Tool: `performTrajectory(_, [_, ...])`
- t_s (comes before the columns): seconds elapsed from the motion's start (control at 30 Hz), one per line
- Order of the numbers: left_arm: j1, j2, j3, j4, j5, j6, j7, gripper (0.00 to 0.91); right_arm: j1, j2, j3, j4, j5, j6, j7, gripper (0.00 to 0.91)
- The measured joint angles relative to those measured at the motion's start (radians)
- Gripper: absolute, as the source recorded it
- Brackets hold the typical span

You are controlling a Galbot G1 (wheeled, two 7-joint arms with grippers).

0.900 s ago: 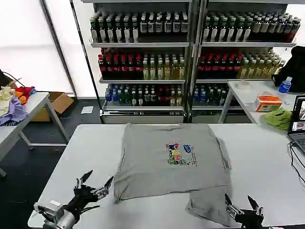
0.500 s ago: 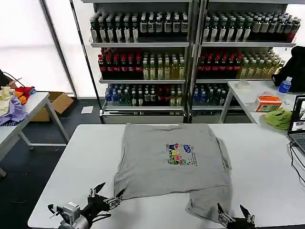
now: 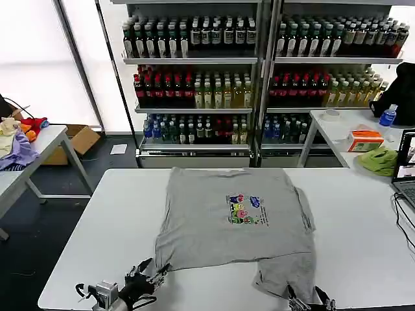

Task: Fold and organize the clothes.

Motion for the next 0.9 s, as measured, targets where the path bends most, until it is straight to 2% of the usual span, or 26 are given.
performTrajectory(0.37, [0.006, -0.04, 0.026, 0.005, 0.013, -0.019, -0.012, 0.03, 0.005, -0.002, -0.003, -0.007, 0.018, 0.034, -0.025, 0.0])
performTrajectory(0.6, [0.006, -0.058, 0.02, 0.005, 0.014, -0.041, -0.035, 0.03, -0.001, -0.015, 0.006, 0.008, 0.057, 0.068, -0.047, 0.0])
performTrajectory(0.9, [0.042, -0.078, -0.019, -0.056, 0.017, -0.057, -0.048, 0.03, -0.058, -0.036, 0.018, 0.072, 0.11, 0.072, -0.064, 0.0])
